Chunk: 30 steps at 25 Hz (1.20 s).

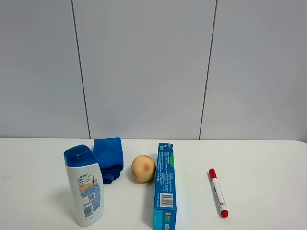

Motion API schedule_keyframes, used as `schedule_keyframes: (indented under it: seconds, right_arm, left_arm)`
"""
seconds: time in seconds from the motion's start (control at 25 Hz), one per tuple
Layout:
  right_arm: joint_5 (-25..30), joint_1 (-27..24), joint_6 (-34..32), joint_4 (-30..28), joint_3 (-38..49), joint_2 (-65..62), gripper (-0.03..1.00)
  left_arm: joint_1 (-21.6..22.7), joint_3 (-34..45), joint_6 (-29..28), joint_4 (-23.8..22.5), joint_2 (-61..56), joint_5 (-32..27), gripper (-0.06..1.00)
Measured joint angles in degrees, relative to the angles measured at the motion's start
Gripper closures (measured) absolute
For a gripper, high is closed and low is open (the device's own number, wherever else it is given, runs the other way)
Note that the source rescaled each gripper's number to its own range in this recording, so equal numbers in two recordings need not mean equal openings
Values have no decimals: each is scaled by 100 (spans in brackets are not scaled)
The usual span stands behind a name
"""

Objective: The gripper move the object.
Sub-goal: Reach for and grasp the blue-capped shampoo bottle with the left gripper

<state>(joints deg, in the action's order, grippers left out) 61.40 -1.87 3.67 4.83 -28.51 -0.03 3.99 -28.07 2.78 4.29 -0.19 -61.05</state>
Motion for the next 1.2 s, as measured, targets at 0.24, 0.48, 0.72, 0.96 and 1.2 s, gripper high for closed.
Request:
schedule_keyframes:
  seconds: [0.24, 0.48, 0.72, 0.96, 1.2]
  right_arm:
    - [0, 0, 0, 0, 0, 0, -3]
    - [0, 0, 0, 0, 0, 0, -3]
    - [0, 0, 0, 0, 0, 0, -3]
    - [0, 0, 0, 0, 0, 0, -3]
    - [0, 0, 0, 0, 0, 0, -3]
  left_arm:
    - [0, 0, 0, 0, 0, 0, -6]
    - [0, 0, 0, 0, 0, 0, -6]
    - [0, 0, 7, 0, 0, 0, -6]
    - [0, -64, 306, 921, 0, 580, -6]
    - [0, 54, 701, 2385, 69, 1897, -6]
